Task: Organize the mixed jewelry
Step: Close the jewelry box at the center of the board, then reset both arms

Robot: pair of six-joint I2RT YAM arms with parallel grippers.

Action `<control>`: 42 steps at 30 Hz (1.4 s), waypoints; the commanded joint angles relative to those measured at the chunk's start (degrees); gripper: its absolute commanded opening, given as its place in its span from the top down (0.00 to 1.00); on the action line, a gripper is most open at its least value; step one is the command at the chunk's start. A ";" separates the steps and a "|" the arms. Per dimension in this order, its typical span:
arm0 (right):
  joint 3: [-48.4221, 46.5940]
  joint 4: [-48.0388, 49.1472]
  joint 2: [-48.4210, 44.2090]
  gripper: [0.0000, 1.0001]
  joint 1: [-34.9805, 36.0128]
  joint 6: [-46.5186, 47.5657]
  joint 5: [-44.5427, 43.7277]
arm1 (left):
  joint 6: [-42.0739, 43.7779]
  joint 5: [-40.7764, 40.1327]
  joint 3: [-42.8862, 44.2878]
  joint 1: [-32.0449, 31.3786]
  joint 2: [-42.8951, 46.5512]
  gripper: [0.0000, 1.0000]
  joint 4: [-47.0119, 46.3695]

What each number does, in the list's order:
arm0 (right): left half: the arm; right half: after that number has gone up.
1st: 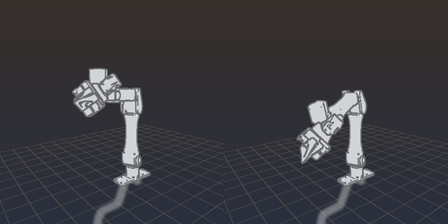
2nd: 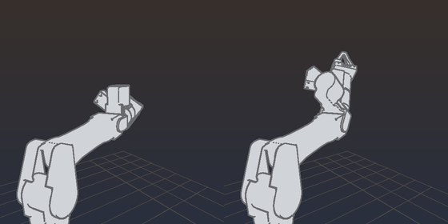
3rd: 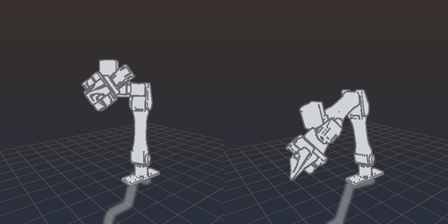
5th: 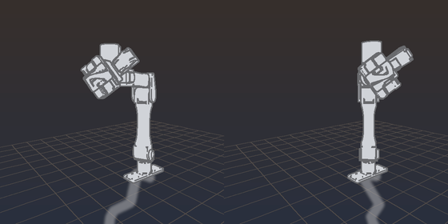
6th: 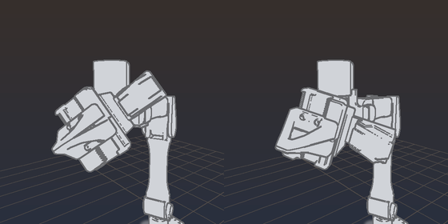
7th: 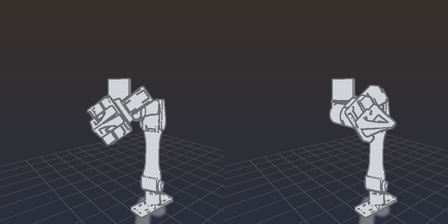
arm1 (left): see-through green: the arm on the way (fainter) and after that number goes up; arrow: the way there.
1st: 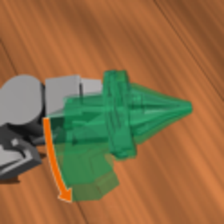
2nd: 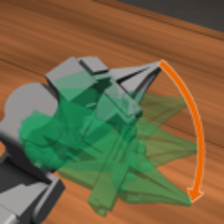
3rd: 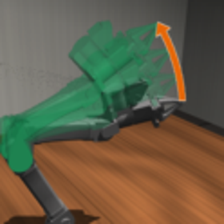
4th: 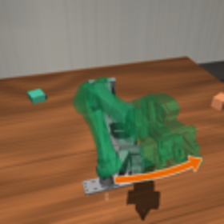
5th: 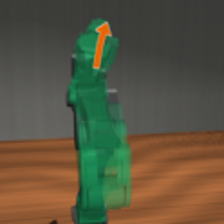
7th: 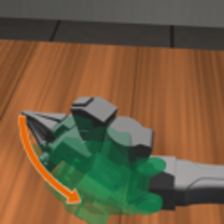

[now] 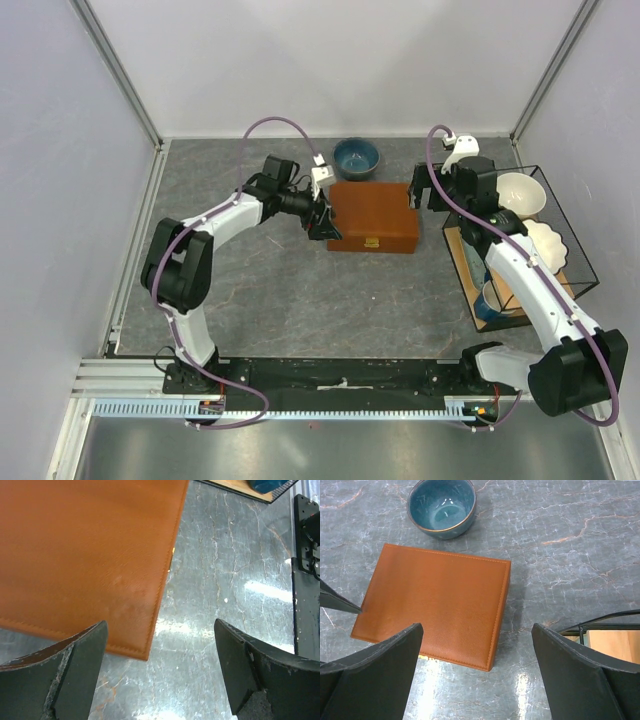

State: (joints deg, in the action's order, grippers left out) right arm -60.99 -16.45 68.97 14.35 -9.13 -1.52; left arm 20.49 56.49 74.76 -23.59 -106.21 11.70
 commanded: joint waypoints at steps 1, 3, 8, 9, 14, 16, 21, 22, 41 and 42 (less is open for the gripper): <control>-0.27 1.68 -0.42 0.02 -0.46 0.25 1.43 | -6.15 -7.42 0.29 -4.70 3.56 0.06 -6.60; 0.78 2.47 -0.59 0.02 -0.64 0.25 3.36 | -6.95 -14.52 3.18 -7.59 1.89 0.06 -6.26; 2.54 3.09 -1.38 0.02 -1.16 -0.10 5.03 | -5.29 -28.43 12.23 -12.70 -6.96 0.05 -0.56; 2.72 3.17 -1.47 0.02 -1.25 -0.10 5.30 | -4.85 -32.98 14.95 -14.10 -8.73 0.05 0.33; 3.95 3.70 -2.35 0.02 -1.52 -0.28 6.44 | -0.20 -45.84 24.45 -17.36 -18.75 0.05 6.39; 4.13 3.70 -2.43 0.02 -1.52 -0.37 6.53 | 0.60 -48.84 25.69 -18.24 -22.53 0.05 8.50; 3.86 3.26 -2.96 0.02 -1.52 -0.19 5.39 | 0.17 -50.51 23.95 -19.99 -25.97 0.09 12.38; 3.78 3.18 -3.14 0.02 -1.60 -0.19 4.95 | -0.01 -50.69 22.98 -20.17 -25.45 0.09 11.86; -24.43 -3.24 2.39 0.02 -2.48 8.68 -4.71 | -19.42 -49.81 1.79 1.67 20.77 0.01 0.51; -25.48 -3.33 2.92 0.02 -2.48 8.69 -5.33 | -19.96 -49.81 2.23 3.45 22.26 0.01 0.34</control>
State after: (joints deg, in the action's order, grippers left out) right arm -80.77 -20.29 70.59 12.08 -3.77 -3.79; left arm 9.06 6.72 74.61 -29.80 -94.02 14.06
